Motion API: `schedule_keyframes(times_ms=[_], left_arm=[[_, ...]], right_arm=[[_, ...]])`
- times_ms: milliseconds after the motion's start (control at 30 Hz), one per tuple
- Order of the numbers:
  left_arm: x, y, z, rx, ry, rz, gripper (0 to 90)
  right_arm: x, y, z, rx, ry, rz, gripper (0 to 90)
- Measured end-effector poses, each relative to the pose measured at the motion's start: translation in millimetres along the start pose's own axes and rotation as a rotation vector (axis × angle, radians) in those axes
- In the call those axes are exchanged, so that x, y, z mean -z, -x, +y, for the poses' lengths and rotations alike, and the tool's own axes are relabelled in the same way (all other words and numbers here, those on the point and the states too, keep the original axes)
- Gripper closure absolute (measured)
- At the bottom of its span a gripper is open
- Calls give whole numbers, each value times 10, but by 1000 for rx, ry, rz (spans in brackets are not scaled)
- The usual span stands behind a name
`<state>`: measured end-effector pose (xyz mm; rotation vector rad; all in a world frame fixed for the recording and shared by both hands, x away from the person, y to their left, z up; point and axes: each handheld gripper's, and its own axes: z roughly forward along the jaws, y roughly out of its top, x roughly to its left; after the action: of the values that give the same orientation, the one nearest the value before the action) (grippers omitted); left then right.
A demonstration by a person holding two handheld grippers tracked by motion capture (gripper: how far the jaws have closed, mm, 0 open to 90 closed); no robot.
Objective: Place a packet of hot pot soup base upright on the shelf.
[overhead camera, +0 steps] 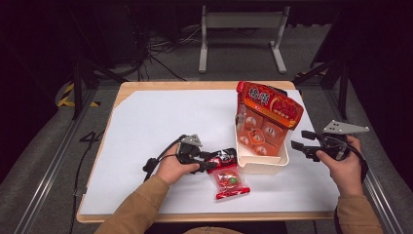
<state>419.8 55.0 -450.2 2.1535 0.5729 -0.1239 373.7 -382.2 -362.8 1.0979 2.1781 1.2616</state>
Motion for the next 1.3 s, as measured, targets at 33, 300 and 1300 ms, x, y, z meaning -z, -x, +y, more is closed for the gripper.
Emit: schedule_keyframes(times_ms=[33, 300, 1300], left_arm=[[-8, 2, -5, 5, -3, -2, 505], [-13, -37, -46, 46, 1, 36, 760], [544, 260, 196, -38, 76, 5, 899]], right_arm=[[0, 0, 0, 0, 0, 0, 354], [6, -4, 5, 0, 2, 1, 352], [128, -18, 49, -22, 35, 20, 447]])
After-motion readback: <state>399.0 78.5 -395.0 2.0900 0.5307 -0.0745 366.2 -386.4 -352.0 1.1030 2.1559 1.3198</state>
